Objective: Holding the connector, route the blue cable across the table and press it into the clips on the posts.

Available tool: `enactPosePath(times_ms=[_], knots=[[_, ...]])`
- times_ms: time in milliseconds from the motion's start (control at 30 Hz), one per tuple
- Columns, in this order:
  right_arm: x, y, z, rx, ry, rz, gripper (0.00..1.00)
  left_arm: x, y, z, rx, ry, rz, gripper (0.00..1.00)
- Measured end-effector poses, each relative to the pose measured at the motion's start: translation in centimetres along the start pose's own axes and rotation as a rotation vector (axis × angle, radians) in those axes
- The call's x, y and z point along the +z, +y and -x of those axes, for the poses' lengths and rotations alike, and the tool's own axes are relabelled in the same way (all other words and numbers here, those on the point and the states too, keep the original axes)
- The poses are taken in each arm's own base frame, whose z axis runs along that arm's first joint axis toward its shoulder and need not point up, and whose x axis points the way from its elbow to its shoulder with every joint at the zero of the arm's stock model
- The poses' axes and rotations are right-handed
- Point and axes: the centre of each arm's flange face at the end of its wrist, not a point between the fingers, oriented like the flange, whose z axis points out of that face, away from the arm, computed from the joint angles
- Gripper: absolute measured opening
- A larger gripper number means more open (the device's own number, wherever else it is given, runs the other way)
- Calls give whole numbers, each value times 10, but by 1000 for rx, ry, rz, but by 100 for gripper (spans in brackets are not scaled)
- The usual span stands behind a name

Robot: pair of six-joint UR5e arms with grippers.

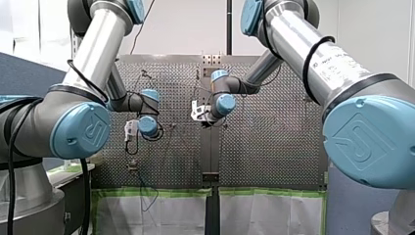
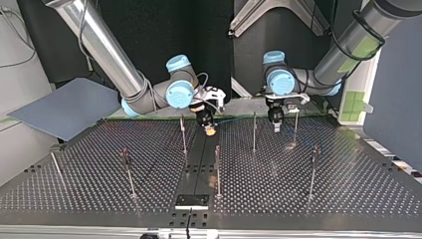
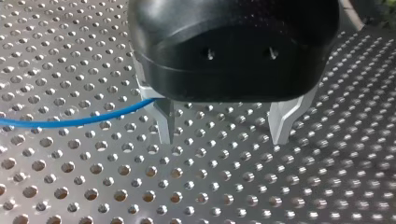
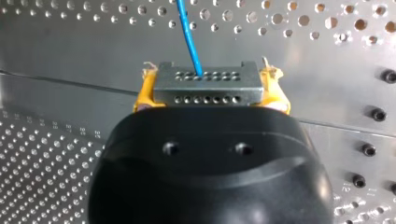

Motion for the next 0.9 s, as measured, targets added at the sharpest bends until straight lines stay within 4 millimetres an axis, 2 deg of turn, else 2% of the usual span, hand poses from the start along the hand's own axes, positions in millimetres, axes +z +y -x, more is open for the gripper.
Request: enactPosePath(times_ms=[133, 600, 900], knots=[[0, 0, 0, -1, -1, -1, 0, -21, -1, 3, -3, 16, 7, 100], [-1, -2, -1, 3, -1, -17, 0, -68, -14, 21, -94, -59, -53, 100], [-1, 4, -4, 15, 4, -11, 0, -121, -30, 19, -88, -15, -119, 100]])
